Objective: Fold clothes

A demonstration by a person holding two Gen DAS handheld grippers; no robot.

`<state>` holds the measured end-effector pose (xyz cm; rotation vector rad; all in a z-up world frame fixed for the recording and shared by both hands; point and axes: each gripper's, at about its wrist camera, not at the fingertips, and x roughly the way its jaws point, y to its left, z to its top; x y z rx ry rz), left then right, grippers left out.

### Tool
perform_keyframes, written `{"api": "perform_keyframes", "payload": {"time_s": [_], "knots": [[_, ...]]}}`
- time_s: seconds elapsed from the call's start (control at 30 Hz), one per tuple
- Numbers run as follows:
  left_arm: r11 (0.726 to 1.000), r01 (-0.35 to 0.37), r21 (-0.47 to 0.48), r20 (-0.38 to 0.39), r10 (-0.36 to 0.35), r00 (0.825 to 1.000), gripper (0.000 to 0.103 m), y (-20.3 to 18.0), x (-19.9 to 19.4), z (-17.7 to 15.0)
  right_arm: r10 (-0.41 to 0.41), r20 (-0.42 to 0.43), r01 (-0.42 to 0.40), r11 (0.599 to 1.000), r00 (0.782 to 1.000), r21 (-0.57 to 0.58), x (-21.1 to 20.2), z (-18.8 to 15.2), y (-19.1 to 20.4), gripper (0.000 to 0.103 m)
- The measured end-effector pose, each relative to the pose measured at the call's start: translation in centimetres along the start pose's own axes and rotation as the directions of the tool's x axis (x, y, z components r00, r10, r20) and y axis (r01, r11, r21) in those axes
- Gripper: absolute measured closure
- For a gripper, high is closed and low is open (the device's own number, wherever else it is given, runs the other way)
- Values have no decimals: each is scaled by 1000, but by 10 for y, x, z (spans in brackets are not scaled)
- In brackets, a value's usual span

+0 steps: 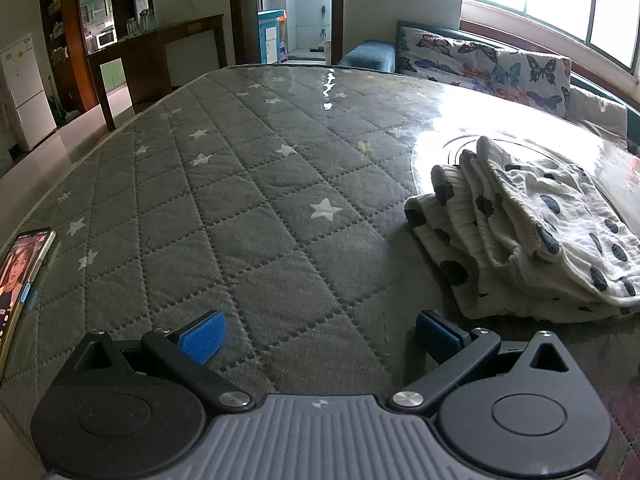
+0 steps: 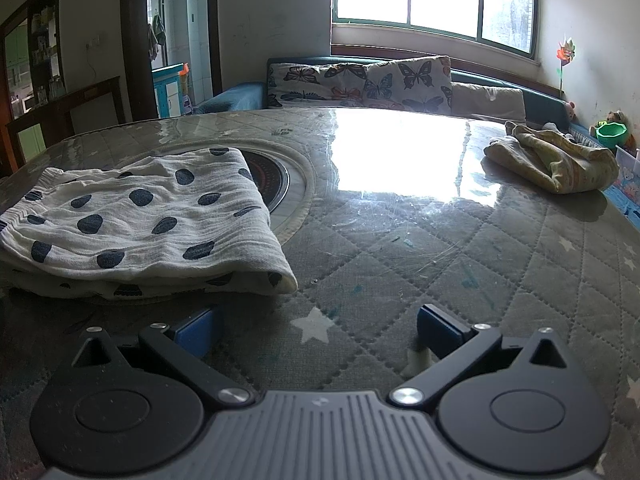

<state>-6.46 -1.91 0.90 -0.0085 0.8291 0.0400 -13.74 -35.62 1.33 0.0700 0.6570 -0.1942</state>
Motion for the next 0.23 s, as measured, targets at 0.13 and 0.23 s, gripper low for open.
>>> {"api": "perform_keyframes", "payload": {"time_s": [0.13,0.23], "knots": [[1000,0,-2,4,0,1000,0,1,0,-1,0,0,0,1000,1000,0,0,0,-1,0],[1000,-1,-3,2,1,1000,0,0,1,-2,0,0,0,1000,1000,0,0,-1,-1,0]]}}
